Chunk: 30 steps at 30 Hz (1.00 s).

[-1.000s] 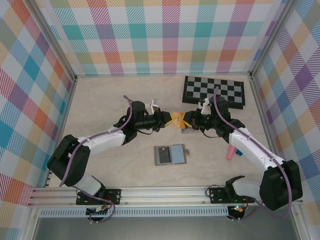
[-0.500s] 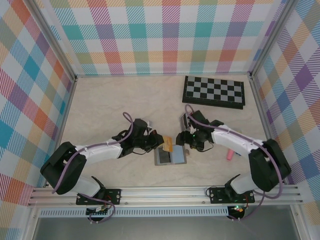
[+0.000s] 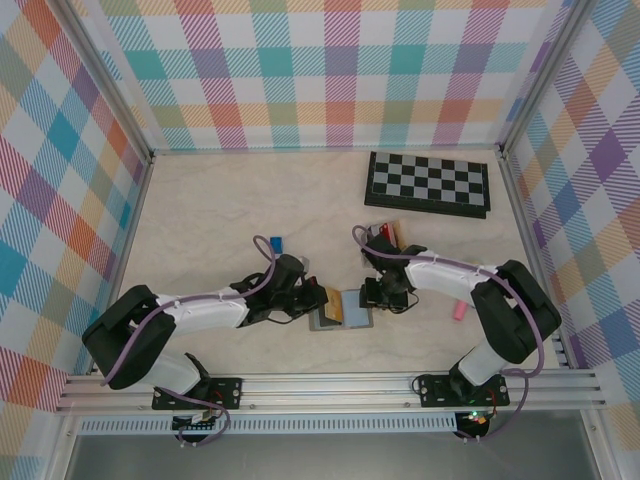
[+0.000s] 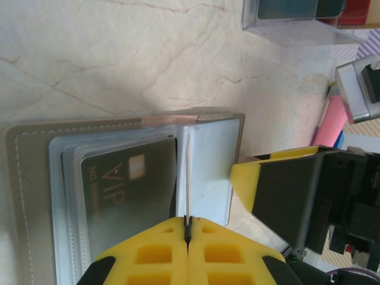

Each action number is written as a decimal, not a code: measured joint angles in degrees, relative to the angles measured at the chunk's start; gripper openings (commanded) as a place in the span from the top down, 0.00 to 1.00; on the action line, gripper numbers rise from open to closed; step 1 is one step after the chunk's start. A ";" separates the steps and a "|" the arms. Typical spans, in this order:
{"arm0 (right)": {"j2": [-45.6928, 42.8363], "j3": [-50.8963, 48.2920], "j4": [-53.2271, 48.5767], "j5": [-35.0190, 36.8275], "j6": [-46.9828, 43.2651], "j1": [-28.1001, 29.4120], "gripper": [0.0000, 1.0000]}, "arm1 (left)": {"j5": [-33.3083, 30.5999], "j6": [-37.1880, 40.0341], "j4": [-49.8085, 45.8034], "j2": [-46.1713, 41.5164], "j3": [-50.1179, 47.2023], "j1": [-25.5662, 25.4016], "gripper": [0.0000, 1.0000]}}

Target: Put the credit cards into the card holder

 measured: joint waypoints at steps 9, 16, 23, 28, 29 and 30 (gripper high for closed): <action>-1.38 -1.99 1.14 1.46 1.01 -0.28 0.71 | -1.33 -0.11 1.11 0.98 -0.57 -1.70 1.00; -2.36 -3.39 2.45 1.66 2.10 -0.48 0.75 | -3.32 -0.72 3.67 2.08 -1.70 -2.69 1.00; -2.86 -4.22 3.37 1.60 3.10 -0.72 0.77 | -4.17 -1.42 7.82 3.82 -2.10 -3.10 1.00; -2.86 -4.22 3.37 1.62 3.65 -0.72 0.79 | -4.37 -1.60 9.44 3.85 -2.97 -3.13 1.00; -2.86 -4.22 3.37 1.62 3.69 -0.72 0.81 | -4.46 -1.60 9.62 3.85 -3.13 -3.13 1.00; -2.86 -4.22 3.34 1.64 3.78 -0.74 0.81 | -4.48 -1.60 9.86 3.85 -3.26 -3.13 1.00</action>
